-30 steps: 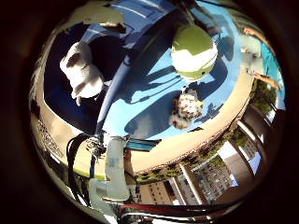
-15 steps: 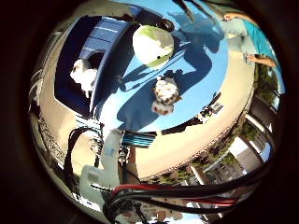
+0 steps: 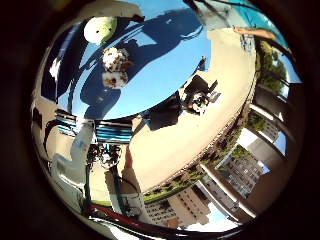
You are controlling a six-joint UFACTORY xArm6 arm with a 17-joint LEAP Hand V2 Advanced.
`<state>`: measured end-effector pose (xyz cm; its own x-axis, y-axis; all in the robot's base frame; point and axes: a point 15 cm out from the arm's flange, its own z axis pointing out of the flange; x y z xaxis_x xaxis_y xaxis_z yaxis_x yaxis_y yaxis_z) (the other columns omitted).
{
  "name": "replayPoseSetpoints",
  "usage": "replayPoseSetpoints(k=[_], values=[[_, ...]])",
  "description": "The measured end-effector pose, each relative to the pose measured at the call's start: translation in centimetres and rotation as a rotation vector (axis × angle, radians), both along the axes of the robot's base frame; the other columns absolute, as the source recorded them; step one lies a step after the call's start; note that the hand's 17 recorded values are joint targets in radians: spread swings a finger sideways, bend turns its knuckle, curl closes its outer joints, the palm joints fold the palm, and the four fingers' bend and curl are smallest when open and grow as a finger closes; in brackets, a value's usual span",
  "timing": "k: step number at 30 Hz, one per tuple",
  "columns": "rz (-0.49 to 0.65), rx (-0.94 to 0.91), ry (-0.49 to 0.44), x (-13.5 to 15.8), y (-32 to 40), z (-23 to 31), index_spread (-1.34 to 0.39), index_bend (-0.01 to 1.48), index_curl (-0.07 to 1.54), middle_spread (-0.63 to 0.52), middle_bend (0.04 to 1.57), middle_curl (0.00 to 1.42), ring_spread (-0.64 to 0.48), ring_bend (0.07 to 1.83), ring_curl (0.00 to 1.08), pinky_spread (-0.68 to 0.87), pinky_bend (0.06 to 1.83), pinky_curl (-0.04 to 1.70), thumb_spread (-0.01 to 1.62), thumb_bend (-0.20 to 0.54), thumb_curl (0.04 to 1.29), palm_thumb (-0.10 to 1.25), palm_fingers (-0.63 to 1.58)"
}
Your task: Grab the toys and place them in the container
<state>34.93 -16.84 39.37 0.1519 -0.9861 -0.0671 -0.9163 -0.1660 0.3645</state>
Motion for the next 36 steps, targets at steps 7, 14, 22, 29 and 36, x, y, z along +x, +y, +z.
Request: replayPoseSetpoints(k=[7, 14, 22, 29, 36], values=[[0.007, 0.008, 0.003, 0.7, -1.9, -3.5, -0.19, 0.17, 0.26, 0.07, 0.16, 0.3, 0.28, 0.3, 0.32, 0.42, 0.54, 0.27, 1.2, -0.023, 0.4, 0.73, 0.03], [0.008, -0.016, 0.007, 0.5, -3.6, -11.9, -0.15, 0.16, 0.25, 0.1, 0.16, 0.3, 0.29, 0.33, 0.33, 0.44, 0.59, 0.28, 1.2, -0.029, 0.39, 0.69, 0.06], [-0.027, -0.034, -0.002, -0.1, -4.0, -18.6, -0.09, 0.16, 0.25, 0.11, 0.17, 0.3, 0.29, 0.36, 0.33, 0.45, 0.64, 0.28, 1.2, -0.026, 0.38, 0.66, 0.1], [-0.055, -0.04, 0.019, 0.2, -3.3, -23.8, -0.03, 0.17, 0.26, 0.1, 0.17, 0.31, 0.29, 0.39, 0.33, 0.46, 0.67, 0.27, 1.2, -0.024, 0.37, 0.65, 0.15], [-0.06, -0.037, 0.036, 0.5, -2.8, -25.9, -0.04, 0.14, 0.23, 0.0, 0.24, 0.35, 0.24, 0.59, 0.38, 0.43, 0.79, 0.28, 1.19, -0.022, 0.37, 0.66, 0.48]])
